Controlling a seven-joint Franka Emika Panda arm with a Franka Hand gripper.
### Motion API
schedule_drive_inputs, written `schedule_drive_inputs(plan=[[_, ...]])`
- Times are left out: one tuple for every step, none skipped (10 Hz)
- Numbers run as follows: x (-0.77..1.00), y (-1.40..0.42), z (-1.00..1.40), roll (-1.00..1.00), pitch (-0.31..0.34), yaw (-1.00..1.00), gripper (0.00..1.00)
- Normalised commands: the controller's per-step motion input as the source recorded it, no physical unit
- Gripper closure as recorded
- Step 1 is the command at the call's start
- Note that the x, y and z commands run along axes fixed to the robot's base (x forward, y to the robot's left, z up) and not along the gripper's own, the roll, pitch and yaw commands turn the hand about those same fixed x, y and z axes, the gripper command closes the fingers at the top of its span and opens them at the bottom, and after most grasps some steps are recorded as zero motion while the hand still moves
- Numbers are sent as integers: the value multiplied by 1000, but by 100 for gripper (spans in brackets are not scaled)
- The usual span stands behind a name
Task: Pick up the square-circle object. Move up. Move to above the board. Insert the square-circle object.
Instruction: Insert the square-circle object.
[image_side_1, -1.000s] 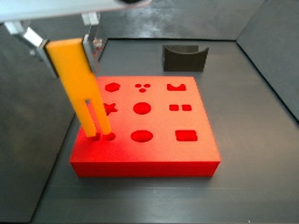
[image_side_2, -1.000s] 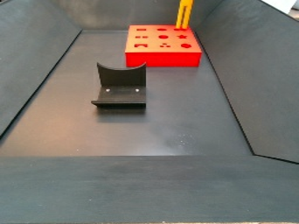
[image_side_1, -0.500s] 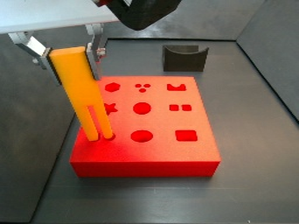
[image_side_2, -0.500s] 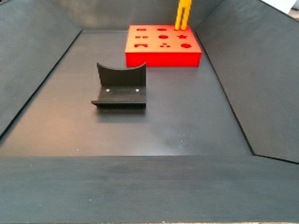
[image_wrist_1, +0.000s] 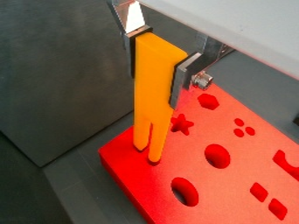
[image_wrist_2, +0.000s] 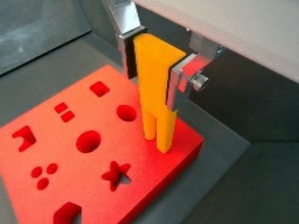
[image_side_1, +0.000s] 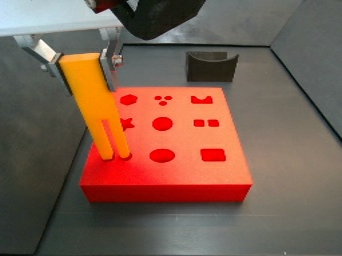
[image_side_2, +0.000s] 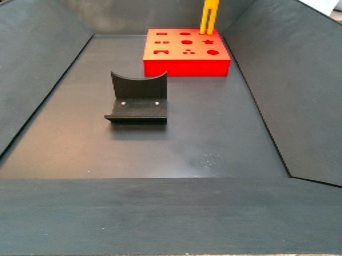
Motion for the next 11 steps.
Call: schedule_drive_inputs(plan=[[197, -11, -174, 203, 159, -177, 100], [163, -60, -297, 163, 103, -106, 100], [86, -114, -300, 137, 63, -74, 100], [109, -91, -326, 149, 74, -80, 100], [157, -89, -354, 187, 93, -63, 100], [240, -86, -369, 214, 129, -91, 100], [360, -109, -397, 226, 153, -154, 100], [409, -103, -420, 206, 156, -174, 100], [331, -83, -451, 169, 104, -151, 100], [209, -11, -380, 120, 67, -109, 100], [0, 0, -246, 56, 0, 0, 100]])
